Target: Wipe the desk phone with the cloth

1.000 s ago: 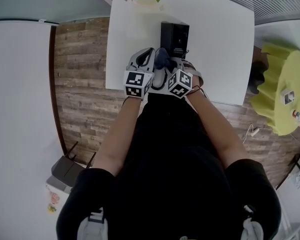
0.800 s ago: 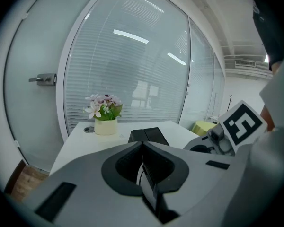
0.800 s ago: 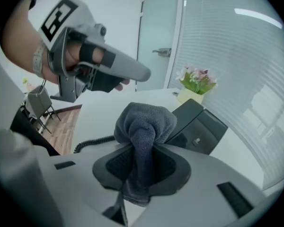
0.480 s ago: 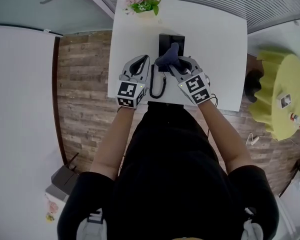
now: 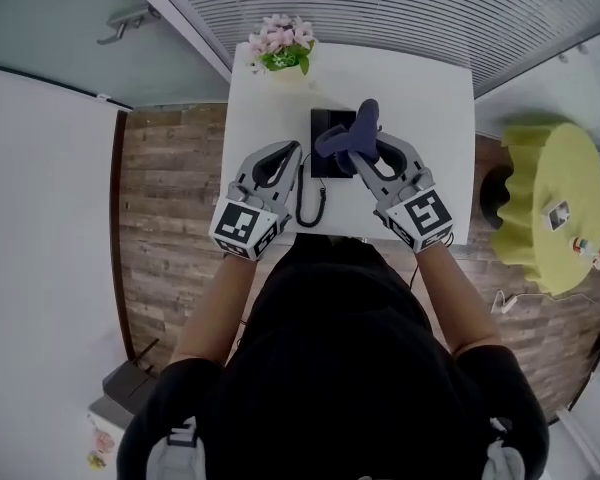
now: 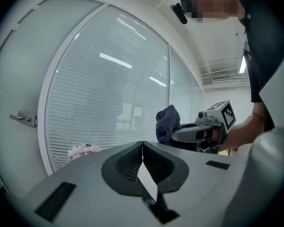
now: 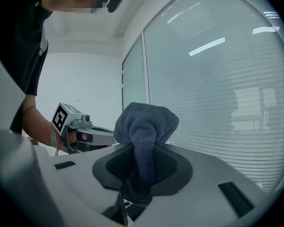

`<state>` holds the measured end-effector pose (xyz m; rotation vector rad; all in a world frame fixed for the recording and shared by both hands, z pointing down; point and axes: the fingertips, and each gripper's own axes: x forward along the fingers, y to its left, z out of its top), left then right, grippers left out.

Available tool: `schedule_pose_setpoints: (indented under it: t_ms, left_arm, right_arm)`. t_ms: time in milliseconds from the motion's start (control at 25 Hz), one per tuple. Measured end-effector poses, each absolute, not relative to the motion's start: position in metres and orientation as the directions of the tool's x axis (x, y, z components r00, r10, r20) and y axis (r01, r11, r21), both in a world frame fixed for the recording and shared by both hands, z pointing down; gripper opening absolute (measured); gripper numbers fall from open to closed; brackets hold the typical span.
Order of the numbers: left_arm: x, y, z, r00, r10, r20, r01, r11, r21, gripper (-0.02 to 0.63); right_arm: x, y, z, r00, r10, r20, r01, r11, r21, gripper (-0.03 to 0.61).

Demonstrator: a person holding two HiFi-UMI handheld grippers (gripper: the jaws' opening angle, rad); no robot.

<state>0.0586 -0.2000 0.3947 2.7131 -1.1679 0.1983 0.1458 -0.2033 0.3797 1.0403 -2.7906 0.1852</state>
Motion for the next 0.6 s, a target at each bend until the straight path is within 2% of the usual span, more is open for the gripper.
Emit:
schedule_pose_setpoints:
  t_ms: [360,600]
  left_arm:
    - [0.083,-0.194,0.334,0.742,-0.662,0.103,-0.67,-0.738,0.084,0.011]
    - [0.087,-0.191,0.319,0.735,-0.67,0.102,-0.674,-0.739,0.002,0.011]
  right_arm:
    - [0.161,-0.198,0.323,-0.737,-0.672,0.071,-0.675,0.736,-0.04,0.095]
    - [0.16,-0.196,0.308,-0.74,-0.672,0.029,-0.673,0.739,-0.031,0.095]
